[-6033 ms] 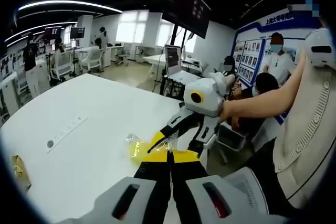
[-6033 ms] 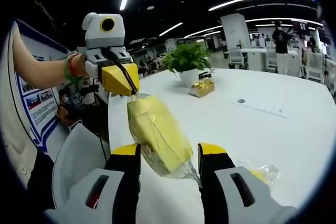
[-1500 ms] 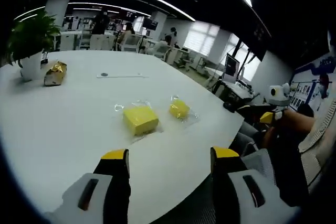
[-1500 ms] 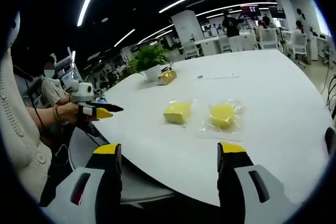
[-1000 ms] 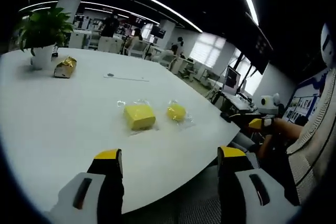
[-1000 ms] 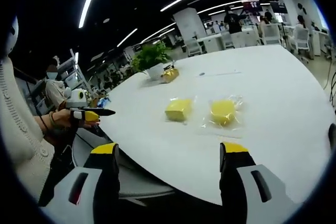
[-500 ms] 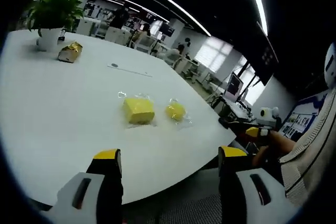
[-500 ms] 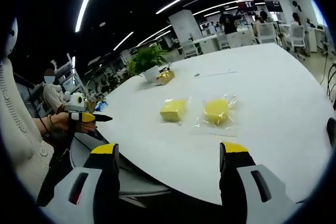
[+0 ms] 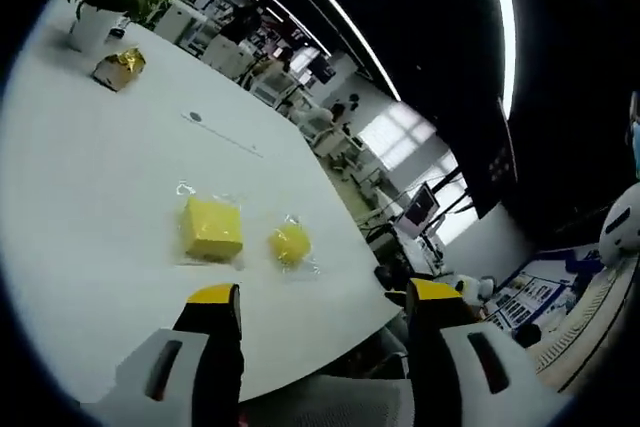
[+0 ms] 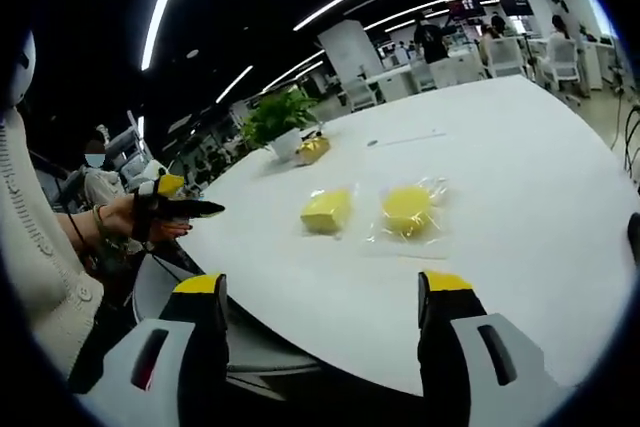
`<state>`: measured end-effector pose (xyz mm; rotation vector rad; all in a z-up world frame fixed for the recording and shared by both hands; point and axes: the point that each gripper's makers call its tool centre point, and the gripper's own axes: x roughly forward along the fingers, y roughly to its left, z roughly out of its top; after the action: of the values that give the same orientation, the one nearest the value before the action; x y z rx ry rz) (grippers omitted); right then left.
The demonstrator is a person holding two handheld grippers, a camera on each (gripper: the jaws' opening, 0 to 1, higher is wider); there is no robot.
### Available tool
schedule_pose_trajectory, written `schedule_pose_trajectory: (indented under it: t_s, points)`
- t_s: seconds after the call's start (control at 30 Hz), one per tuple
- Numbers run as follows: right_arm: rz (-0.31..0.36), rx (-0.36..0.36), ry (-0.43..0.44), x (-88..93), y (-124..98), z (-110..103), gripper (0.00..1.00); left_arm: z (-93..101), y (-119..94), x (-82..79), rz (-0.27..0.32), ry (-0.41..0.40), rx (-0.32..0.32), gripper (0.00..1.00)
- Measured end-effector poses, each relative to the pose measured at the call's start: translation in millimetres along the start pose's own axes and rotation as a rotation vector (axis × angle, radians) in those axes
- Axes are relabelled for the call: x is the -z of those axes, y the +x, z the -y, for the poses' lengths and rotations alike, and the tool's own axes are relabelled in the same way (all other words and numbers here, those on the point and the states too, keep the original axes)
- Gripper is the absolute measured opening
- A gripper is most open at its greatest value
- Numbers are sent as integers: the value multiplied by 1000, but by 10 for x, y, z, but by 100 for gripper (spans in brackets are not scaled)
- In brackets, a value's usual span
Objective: Compare the silicone blocks by pressing each to a similar depth, holding the contact briefly, and releasing to observe deformation and rebound differences across the visible hardness samples.
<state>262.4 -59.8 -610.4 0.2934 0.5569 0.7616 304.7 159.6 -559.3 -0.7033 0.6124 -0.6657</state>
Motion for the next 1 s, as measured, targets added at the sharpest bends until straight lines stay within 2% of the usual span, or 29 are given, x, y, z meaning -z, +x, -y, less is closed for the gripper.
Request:
schedule_pose_trajectory:
  t_s: [0.2,0.43,0.57,0.67,1.0]
  points:
    - [-10,-13,-1,-37,35,70,73,30,379,-144,-5,-25,-1,71]
    - [-14,-28,3,-70,60,125,72,-59,882,-291,-21,-89,-17,69]
    - [-19,-29,8,-54,52,156,72,-84,1152,-253,-69,-78,-24,69]
    - [-27,-29,16,-15,26,179,72,-104,1365,-209,-102,-99,-17,70]
    - [-43,-18,45,57,-29,265,72,-359,1853,-249,-94,-211,-65,70]
